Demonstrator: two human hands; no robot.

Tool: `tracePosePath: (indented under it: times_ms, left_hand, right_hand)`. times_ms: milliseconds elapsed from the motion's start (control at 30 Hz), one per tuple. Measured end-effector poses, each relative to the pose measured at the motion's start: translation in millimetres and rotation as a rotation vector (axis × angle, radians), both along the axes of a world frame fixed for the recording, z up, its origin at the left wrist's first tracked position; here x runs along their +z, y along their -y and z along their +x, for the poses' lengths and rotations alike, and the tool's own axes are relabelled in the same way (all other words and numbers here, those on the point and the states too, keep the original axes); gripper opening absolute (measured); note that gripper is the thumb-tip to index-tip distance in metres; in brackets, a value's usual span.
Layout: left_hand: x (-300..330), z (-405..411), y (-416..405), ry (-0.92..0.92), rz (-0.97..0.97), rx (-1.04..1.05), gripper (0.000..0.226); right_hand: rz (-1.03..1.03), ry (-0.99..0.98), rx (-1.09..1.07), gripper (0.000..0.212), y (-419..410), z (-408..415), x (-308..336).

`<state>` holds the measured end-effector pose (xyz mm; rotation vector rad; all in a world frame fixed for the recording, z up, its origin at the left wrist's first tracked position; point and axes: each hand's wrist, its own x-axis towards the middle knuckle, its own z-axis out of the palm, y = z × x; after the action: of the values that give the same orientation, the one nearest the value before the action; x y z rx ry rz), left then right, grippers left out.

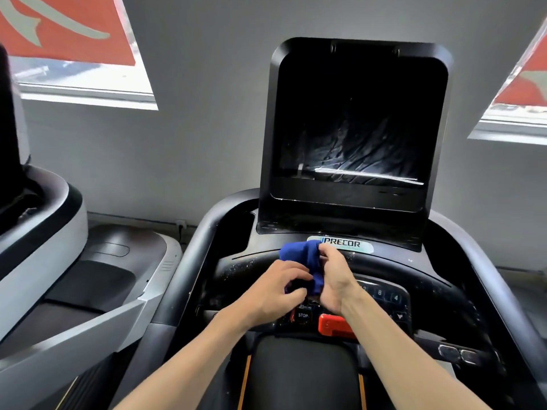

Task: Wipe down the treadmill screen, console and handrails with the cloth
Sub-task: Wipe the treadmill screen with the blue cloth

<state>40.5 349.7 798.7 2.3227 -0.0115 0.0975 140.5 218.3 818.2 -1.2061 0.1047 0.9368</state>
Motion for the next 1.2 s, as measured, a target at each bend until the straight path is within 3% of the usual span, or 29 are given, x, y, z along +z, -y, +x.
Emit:
tracePosePath:
  times_ms: [33, 167, 267, 400, 500, 600, 700, 800, 967, 1067, 1133, 1200]
  left_hand:
    - [-1, 6, 1, -0.008, -0.008, -0.007, 0.037]
    - [-7, 33, 6, -0.062, -0.053, -0.004, 0.033]
    - [-12, 52, 15, -0.071, -0.119, 0.014, 0.026]
    - [-18, 73, 19, -0.024, -0.223, 0.156, 0.021]
    - [-21, 84, 9, 0.011, -0.181, 0.253, 0.017]
    - [-27, 89, -9, -0.012, -0.146, 0.336, 0.013]
    - [-40, 90, -32, -0.026, -0.078, 0.369, 0.013]
    - [-43, 94, -51, -0.038, -0.05, 0.395, 0.015]
    - [-35, 106, -77, -0.041, -0.063, 0.401, 0.018]
    - [-30, 117, -95, -0.021, -0.066, 0.418, 0.019]
    - [-32, 127, -110, -0.018, -0.048, 0.43, 0.027]
    - [-34, 138, -124, -0.028, -0.054, 0.441, 0.041]
  right_hand:
    - [0.02, -0.025, -0.02, 0.051, 3, 9, -5]
    - [0.031, -0.164, -0.045, 0.07, 20, 42, -20]
    - [-0.057, -0.13, 0.023, 0.032, 25, 58, -23]
    - [-0.126, -0.105, -0.151, 0.039, 26, 88, -28]
    - [-0.114, -0.02, -0.271, 0.027, 24, 115, -23]
    - [-0.096, 0.145, -0.34, 0.017, 21, 139, -14]
    - [-0.203, 0.428, -0.395, 0.007, 17, 150, -4]
    - [-0.254, 0.668, -0.464, 0.007, 9, 151, 5]
    - [-0.206, 0.648, -0.737, 0.008, -24, 160, 17]
    - [-0.201, 0.775, -0.837, 0.017, -53, 164, 27]
    - [-0.313, 1.035, -0.758, 0.028, -76, 169, 18]
    - [-0.487, 1.499, -0.357, 0.041, -94, 178, -16]
